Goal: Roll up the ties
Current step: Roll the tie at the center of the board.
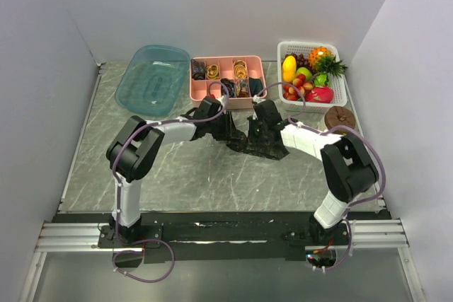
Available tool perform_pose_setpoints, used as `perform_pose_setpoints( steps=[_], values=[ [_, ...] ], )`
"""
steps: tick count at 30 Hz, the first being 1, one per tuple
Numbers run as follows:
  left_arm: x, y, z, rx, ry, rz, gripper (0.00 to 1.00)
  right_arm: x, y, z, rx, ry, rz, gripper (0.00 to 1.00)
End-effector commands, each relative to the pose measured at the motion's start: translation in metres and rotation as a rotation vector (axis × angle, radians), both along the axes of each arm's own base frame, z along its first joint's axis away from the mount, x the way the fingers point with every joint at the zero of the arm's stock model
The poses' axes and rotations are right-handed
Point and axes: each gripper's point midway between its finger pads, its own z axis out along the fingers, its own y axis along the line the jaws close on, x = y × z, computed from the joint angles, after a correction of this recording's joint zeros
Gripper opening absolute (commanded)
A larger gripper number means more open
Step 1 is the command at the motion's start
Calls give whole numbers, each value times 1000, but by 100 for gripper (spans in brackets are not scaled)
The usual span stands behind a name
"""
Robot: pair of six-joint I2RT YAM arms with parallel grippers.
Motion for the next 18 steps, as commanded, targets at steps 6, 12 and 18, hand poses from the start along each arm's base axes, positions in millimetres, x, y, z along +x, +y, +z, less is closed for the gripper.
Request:
perform_pose_setpoints(
  steps=[6,12,18],
  values=[
    [4,19,16,274,-81,1,32,8,28,-19,87,22,33,0],
    [-2,20,12,399,-81,-11,32,18,52,-16,165,25,63,0],
    [-8,23,7,568,-83,-19,32,15,58,-20,199,51,75,0]
  ],
)
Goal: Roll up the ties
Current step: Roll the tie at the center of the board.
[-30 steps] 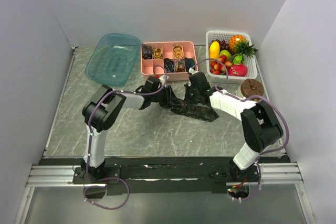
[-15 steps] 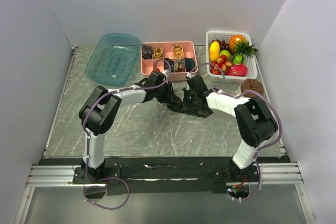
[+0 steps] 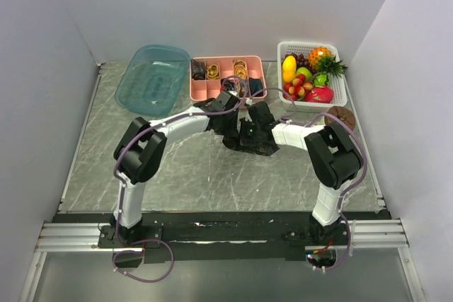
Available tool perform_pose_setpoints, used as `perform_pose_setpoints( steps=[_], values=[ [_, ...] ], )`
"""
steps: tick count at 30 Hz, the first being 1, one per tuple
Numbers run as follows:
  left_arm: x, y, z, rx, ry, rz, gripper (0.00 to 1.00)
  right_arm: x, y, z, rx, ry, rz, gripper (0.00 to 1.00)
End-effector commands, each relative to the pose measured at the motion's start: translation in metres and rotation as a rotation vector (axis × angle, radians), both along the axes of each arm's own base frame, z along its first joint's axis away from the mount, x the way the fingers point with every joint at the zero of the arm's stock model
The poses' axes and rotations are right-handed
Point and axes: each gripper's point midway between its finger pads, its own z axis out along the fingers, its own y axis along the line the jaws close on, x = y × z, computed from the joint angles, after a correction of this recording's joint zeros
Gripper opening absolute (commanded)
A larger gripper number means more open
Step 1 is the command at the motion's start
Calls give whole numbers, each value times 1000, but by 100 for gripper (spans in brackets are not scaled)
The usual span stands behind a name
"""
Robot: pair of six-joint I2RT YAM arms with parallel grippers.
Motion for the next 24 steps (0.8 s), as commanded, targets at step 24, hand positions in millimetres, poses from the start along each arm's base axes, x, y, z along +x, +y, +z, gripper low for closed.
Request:
perform_pose_setpoints(
  steps=[24],
  values=[
    [-11,13,-21,487,-8,33,33,-12,-42,30,50,-77,-104,0]
  ],
)
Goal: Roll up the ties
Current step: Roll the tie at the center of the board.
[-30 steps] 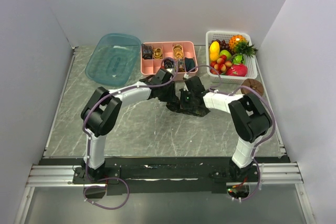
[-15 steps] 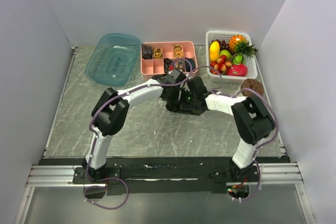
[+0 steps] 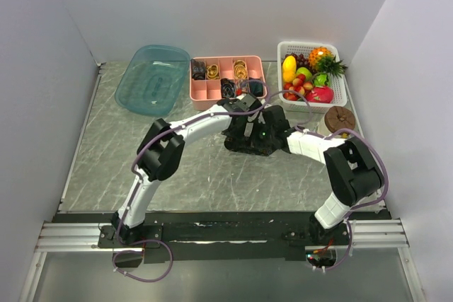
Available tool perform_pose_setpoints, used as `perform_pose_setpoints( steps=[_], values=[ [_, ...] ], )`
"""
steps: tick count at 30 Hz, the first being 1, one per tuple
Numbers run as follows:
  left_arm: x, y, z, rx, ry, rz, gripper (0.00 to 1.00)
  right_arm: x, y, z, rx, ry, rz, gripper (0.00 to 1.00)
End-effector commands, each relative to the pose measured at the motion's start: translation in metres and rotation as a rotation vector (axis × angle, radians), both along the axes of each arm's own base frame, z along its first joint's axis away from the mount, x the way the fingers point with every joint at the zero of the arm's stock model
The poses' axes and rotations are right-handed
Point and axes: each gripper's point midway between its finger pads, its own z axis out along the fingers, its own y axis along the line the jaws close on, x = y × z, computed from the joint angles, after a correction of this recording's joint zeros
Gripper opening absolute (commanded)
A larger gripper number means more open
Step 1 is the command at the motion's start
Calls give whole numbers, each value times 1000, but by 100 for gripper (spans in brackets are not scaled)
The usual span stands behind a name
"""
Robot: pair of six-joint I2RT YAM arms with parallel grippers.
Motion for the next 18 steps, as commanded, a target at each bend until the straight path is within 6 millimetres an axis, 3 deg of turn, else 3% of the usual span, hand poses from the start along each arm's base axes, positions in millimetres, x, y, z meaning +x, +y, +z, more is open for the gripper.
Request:
perform_pose_setpoints(
  steps=[1,7,15,18],
  values=[
    [-7,15,-17,127,26,19,33,5,-7,3,14,-29,-26,0],
    [-9,16,-14,177,18,24,33,5,-8,2,39,-28,-27,0],
    [-12,49,-5,326,-6,60,33,5,-7,1,52,-26,-22,0],
    [-12,51,-6,338,-6,62,33,5,-6,0,56,-25,-20,0]
  ],
)
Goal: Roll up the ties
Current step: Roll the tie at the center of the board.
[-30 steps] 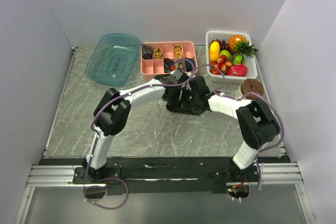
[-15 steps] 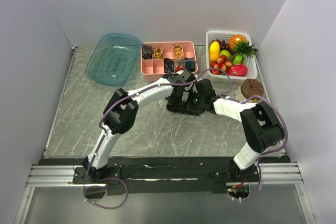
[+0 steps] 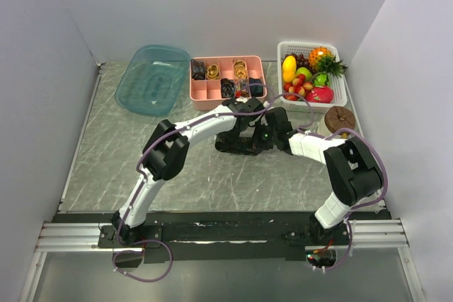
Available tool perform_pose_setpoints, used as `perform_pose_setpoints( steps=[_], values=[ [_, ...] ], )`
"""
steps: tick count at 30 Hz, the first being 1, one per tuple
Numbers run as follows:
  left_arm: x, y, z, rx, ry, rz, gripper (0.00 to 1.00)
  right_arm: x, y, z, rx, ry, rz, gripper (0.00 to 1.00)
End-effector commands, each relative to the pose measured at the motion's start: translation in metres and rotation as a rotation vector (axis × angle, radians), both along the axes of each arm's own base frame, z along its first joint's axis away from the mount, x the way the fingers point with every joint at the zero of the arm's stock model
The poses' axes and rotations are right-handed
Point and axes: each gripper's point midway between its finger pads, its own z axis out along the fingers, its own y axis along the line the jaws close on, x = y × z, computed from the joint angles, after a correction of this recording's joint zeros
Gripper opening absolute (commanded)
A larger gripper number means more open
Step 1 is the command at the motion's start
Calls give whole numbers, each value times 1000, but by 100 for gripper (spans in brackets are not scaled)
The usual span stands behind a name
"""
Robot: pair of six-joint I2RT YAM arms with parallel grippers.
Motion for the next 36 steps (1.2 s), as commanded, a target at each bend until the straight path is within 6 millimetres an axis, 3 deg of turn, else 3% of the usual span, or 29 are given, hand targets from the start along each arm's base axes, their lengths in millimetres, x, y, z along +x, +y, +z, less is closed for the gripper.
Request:
perform_pose_setpoints(
  steps=[1,11,13,18,27,36],
  values=[
    [-9,17,-7,105,24,20,34,10,3,11,38,-52,-6,0],
    [-12,8,-23,148,16,20,43,9,1,8,33,-46,-9,0],
    [-11,5,-23,131,5,21,55,9,1,9,34,-47,-10,0],
    [-7,-7,-4,41,-46,19,68,9,1,9,33,-46,-9,0],
    [-2,-30,28,-71,-119,-3,72,9,-3,15,28,-60,-15,0],
    [-4,-28,40,-60,-141,6,73,9,-1,13,37,-53,-7,0]
  ],
)
